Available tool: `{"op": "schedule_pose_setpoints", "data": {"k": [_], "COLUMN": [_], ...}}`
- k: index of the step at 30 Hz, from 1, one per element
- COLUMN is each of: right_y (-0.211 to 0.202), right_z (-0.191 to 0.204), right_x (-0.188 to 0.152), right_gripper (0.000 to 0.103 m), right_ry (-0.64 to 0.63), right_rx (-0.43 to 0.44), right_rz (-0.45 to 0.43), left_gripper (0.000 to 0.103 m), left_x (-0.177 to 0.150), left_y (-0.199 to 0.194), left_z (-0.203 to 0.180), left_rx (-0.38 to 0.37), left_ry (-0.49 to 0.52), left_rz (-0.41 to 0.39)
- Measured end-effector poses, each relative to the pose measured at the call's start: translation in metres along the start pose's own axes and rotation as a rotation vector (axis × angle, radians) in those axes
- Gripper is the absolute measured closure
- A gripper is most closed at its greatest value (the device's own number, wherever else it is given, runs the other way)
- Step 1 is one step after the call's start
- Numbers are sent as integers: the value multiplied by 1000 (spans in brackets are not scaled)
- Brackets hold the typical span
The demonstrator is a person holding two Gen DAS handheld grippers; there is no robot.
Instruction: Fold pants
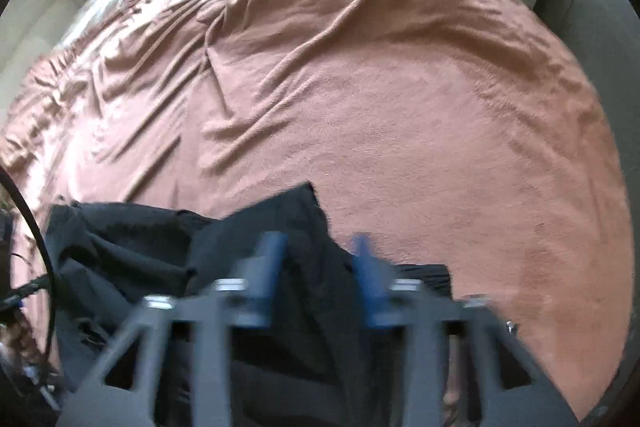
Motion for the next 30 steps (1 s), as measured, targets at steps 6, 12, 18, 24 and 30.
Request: {"op": "schedule_pose_setpoints", "data": {"k": [6, 12, 18, 24, 30], "right_y": [-37, -55, -67, -82, -71], "right_z": [-7, -12, 11, 51, 79], "right_x": [-6, -16, -28, -64, -96], "right_gripper": [102, 96, 43, 40, 40], "right_ry": [31, 56, -56, -257, -442], "right_rx": [-24, -180, -214, -71, 38], "right_rz": [-143, -240, -236, -225, -142], "left_gripper": [72, 72, 72, 72, 72], "left_x": [4, 5, 2, -5, -10], "left_y": [9, 8, -9, -25, -33], "left_z": [1, 1, 2, 0, -3], "left_rx": [41, 44, 15, 8, 0], "left_ry": [17, 8, -9, 7, 5], "left_rz": [18, 19, -2, -13, -20]}}
Point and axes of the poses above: each gripper's, at about its wrist camera, not at the fingertips, and y roughly the way its jaws point, z to its left, x to its top, the point moved 4 cm from there along y, roughly the way its jaws point, and after that the axes turned 10 degrees about y, right-handed, at the moved point
